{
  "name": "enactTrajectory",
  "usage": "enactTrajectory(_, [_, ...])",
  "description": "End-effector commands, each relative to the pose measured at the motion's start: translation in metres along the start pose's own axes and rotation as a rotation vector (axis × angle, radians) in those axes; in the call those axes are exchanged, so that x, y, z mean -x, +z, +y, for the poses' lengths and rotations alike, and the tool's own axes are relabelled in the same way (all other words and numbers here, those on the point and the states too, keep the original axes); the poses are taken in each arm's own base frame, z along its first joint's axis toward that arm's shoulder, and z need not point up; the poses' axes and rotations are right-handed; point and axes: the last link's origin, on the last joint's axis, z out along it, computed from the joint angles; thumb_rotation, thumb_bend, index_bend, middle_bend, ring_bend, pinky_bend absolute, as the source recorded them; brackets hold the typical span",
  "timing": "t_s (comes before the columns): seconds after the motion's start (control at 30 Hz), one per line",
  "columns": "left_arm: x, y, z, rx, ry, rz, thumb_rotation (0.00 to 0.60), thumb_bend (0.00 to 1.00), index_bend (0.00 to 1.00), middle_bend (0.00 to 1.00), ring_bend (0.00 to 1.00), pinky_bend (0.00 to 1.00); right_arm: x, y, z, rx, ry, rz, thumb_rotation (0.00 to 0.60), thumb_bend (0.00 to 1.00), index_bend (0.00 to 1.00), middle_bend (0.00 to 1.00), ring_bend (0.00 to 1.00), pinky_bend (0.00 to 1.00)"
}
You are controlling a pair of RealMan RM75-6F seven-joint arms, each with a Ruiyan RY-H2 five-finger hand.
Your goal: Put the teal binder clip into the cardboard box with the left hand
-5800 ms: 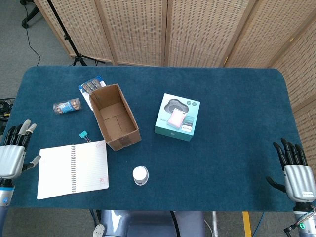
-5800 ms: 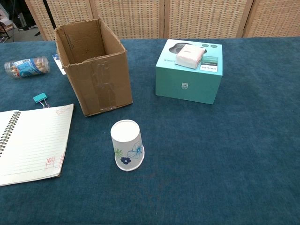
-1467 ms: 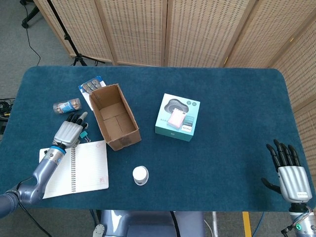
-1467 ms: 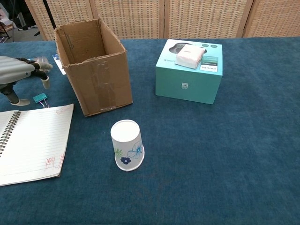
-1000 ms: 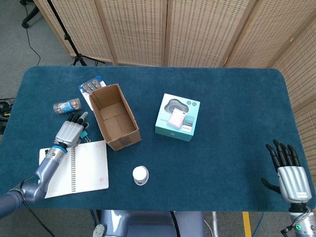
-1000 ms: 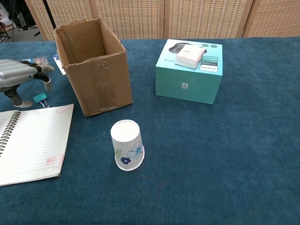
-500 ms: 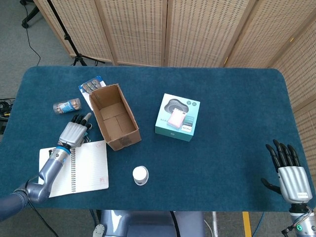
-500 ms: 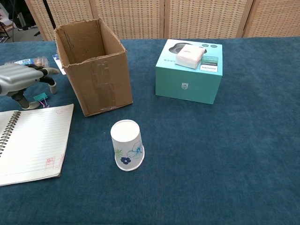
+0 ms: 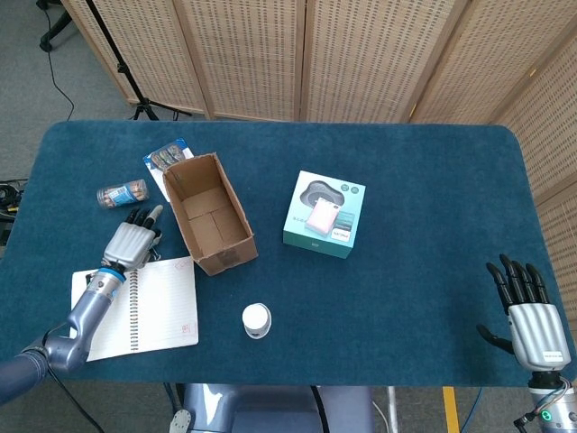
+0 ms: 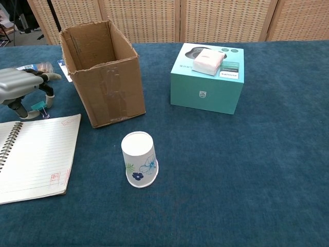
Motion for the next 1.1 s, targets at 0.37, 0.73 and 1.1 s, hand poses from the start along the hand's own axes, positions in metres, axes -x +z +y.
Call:
enactTrajectory(0.37, [-0.039,-0.027,-0.011,0.012,-0.018,0.119,0.600,0.43,0.63,0.00,0.00,0.00,0.000,0.001,0.000,0.001,-0.002,-0.004,0.600,0.16,0.00,0.00,0.00,0.00])
enactTrajectory(0.73, [-0.101,-0.078,-0.001,0.089,-0.117,0.285,0.600,0.43,0.63,0.00,0.00,0.00,0.002,0.000,-0.003,-0.007,-0.011,-0.012,0.600,0.16,0.00,0.00,0.00,0.00])
enactTrajectory(1.1, [-0.138,-0.099,0.015,0.121,-0.175,0.398,0.600,0.43,0.64,0.00,0.00,0.00,0.003,0.000,-0.004,-0.011,-0.012,-0.015,0.600,0.16,0.00,0.00,0.00,0.00])
